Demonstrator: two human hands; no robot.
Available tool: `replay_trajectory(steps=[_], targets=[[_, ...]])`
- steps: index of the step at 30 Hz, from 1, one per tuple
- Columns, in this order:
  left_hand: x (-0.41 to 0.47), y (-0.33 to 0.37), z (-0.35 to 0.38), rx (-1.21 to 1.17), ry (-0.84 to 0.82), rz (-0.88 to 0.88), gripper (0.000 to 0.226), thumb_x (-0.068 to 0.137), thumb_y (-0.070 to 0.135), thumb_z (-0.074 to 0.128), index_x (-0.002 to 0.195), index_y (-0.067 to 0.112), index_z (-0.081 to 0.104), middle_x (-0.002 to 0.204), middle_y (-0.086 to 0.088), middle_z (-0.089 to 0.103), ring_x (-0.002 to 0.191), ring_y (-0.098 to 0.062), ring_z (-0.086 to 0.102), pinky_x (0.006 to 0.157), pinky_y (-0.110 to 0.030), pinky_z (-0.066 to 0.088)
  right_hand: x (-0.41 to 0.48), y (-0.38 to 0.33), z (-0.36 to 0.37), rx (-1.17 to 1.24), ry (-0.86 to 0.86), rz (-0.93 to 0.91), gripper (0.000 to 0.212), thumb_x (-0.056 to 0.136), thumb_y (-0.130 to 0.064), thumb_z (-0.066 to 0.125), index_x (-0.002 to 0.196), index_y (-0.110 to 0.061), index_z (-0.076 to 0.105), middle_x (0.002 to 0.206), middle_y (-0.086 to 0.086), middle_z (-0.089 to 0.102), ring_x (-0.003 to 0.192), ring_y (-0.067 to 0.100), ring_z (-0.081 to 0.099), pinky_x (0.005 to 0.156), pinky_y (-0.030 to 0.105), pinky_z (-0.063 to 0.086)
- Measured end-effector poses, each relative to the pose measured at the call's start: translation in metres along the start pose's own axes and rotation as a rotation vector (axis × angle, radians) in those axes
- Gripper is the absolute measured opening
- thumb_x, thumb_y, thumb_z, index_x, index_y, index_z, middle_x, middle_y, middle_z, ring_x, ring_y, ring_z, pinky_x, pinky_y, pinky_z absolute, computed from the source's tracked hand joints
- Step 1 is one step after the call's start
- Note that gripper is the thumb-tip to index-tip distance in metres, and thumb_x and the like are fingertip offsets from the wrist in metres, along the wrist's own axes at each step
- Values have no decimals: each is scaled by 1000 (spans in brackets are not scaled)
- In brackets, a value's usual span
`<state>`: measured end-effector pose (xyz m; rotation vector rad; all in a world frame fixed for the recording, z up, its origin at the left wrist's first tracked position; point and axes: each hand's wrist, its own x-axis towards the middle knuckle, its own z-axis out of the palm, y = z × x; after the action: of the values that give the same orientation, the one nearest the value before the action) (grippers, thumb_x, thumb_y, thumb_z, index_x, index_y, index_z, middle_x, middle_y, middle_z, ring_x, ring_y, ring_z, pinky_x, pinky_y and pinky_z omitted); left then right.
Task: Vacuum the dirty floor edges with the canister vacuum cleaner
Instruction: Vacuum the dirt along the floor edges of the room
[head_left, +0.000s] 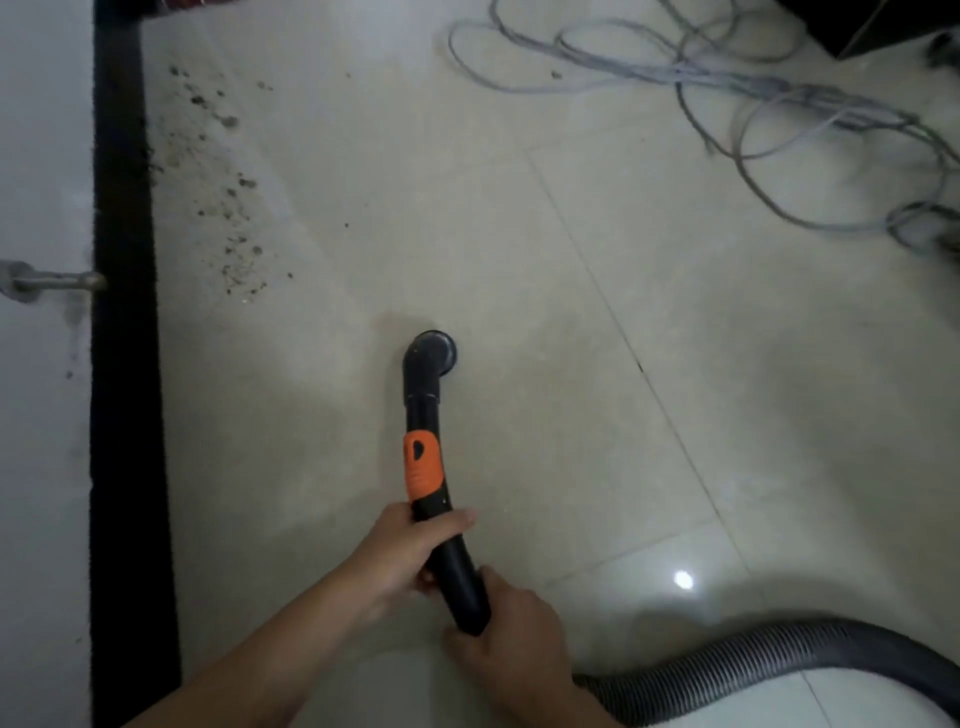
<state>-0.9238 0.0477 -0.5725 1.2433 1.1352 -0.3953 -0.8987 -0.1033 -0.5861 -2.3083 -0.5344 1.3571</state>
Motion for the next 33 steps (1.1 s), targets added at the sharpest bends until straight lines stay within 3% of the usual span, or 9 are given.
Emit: replay_trajectory(steps=[3, 5, 8, 12, 17, 19, 22, 25, 33], targets=[[-39, 1, 7, -53, 130, -81, 24, 82, 26, 71, 85, 4, 62, 71, -17, 62, 59, -27, 59, 52, -28, 46, -45, -21, -10, 76, -95, -30, 31, 75, -40, 65, 92, -27, 42, 81, -6, 53, 85, 28, 60, 64, 32, 38], [-66, 13, 8, -127, 218, -141, 24, 84, 24, 68, 88, 2, 61, 75, -20, 65, 60, -28, 64, 59, -32, 49, -79, -30, -27, 98, -154, -42, 47, 76, -44, 72, 109, -25, 45, 93, -1, 59, 92, 29, 61, 68, 32, 40], [-108, 35, -2, -310, 279, -252, 21, 88, 24, 62, 84, 5, 53, 56, -16, 62, 41, -22, 63, 56, -35, 55, -138, -26, -58, 85, -201, -37, 80, 73, -58, 76, 136, -30, 36, 116, 2, 62, 105, 25, 59, 86, 37, 46], [-181, 66, -13, -475, 268, -303, 23, 88, 19, 60, 76, 11, 43, 57, -5, 47, 42, -20, 57, 45, -38, 58, -227, 2, -108, 18, -84, 126, 72, 74, -60, 72, 132, -28, 43, 115, 1, 64, 106, 23, 60, 89, 35, 47], [-287, 118, 10, -254, 258, -122, 29, 86, 10, 61, 66, 13, 40, 37, 0, 45, 27, -16, 44, 37, -22, 45, -339, 40, -166, 106, 78, 384, 37, 80, -55, 64, 110, -36, 56, 98, -7, 70, 91, 15, 65, 82, 31, 51], [-325, 138, 30, -130, 243, -62, 29, 86, 8, 61, 65, 11, 41, 34, 1, 43, 24, -16, 41, 35, -20, 41, -385, 52, -187, 108, 117, 455, 42, 83, -57, 63, 116, -32, 56, 106, -4, 69, 92, 16, 63, 78, 29, 50], [-374, 160, 71, 110, 238, 32, 23, 82, 4, 63, 66, 4, 47, 39, -6, 47, 26, -18, 41, 39, -24, 42, -452, 73, -212, 132, 193, 575, 43, 85, -53, 61, 120, -29, 55, 113, 0, 66, 103, 21, 62, 86, 32, 51], [-420, 173, 117, 271, 153, 149, 15, 78, 0, 64, 69, 1, 52, 51, -16, 50, 32, -21, 44, 45, -28, 42, -515, 90, -235, 182, 323, 668, 42, 84, -46, 61, 122, -28, 54, 106, -2, 67, 99, 20, 61, 82, 32, 50], [-539, 172, 237, 527, -43, 346, 8, 76, 5, 63, 74, 2, 56, 52, -17, 56, 37, -27, 51, 45, -32, 47, -681, 135, -301, 143, 751, 690, 30, 88, -38, 61, 115, -25, 59, 93, -8, 68, 86, 20, 61, 71, 31, 46]])
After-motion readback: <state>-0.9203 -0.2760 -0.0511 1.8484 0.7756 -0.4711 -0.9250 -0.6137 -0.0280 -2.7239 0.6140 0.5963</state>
